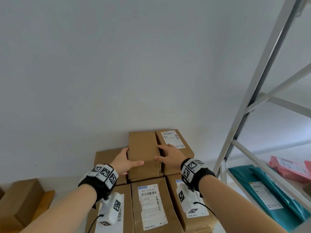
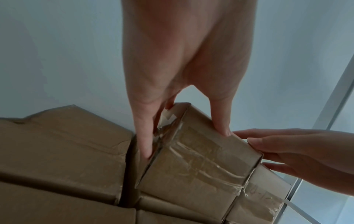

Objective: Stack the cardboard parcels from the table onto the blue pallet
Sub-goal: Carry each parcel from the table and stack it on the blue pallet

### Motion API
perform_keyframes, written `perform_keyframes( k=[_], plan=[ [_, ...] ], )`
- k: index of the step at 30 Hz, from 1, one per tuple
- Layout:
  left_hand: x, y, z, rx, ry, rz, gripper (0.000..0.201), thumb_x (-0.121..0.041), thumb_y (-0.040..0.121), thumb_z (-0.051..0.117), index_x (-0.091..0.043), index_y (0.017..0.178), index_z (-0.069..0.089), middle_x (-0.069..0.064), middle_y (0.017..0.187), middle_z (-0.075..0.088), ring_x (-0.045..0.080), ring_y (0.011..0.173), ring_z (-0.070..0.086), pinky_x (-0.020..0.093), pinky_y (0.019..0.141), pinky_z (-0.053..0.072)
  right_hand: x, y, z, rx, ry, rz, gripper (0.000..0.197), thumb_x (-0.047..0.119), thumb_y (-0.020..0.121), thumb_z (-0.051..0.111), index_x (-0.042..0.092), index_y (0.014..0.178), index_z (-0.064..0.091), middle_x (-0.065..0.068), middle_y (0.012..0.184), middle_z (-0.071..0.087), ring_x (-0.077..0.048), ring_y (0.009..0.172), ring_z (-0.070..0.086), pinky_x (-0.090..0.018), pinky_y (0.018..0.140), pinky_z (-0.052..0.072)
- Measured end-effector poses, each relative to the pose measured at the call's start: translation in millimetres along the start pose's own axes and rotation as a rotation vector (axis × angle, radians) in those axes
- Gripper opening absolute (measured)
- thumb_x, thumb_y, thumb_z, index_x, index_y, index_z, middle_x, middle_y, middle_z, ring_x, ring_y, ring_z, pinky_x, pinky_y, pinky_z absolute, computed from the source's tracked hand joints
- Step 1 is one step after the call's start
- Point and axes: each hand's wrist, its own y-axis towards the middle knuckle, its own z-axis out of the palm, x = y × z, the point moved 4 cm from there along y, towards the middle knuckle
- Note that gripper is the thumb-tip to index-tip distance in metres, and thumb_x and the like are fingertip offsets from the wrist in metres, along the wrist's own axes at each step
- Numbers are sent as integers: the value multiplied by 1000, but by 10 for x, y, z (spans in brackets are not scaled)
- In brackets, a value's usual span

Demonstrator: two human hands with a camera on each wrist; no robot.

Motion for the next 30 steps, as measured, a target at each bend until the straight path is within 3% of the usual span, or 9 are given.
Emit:
perform_keyframes(
  k=[6,13,16,19,23,27,30],
  plan=[
    [-30,83,91,-57,-22,7,92,-26,72,81,-22,145,24,2,139,46,24,121,50,47,95,47,-37,72,-12,12,-35,-39,60,42,94,47,26,148,26,-11,157,18,-23,145,14,-41,118,15],
    [-21,91,94,-79,-30,10,92,-25,73,80,-24,146,24,4,141,44,26,122,49,44,93,48,-94,73,-27,11,-57,-66,59,40,95,47,28,148,26,-9,156,19,-24,144,17,-40,116,16],
    [-27,30,80,-106,58,45,85,-27,76,77,-19,145,27,6,140,46,24,121,49,36,88,50,-83,73,-33,19,-49,-75,59,40,95,47,28,148,26,-9,156,19,-24,145,16,-40,117,16],
    [-33,-81,34,-149,132,89,75,-26,79,74,-14,142,34,5,140,47,22,125,48,41,102,43,-31,62,-36,31,-48,-109,59,40,94,48,27,148,26,-8,155,23,-24,144,17,-42,117,19],
    [-61,-323,-61,-221,376,101,66,-30,90,61,-14,145,29,6,149,36,22,135,36,34,111,32,169,48,-43,57,-53,-219,55,33,96,46,23,147,29,-7,155,25,-24,143,20,-39,116,22],
    [-94,-571,-259,-263,598,80,57,-32,94,54,-17,144,31,4,149,36,20,135,37,30,109,29,515,0,-43,127,-118,-354,51,28,99,43,17,147,28,-5,155,26,-21,143,20,-34,116,17],
    [-70,-806,-400,-293,666,64,52,-32,95,52,-20,142,35,2,147,38,20,133,39,30,109,30,791,-66,11,148,-113,-425,49,25,99,43,16,146,32,-7,152,32,-23,140,28,-31,113,21]
  ],
)
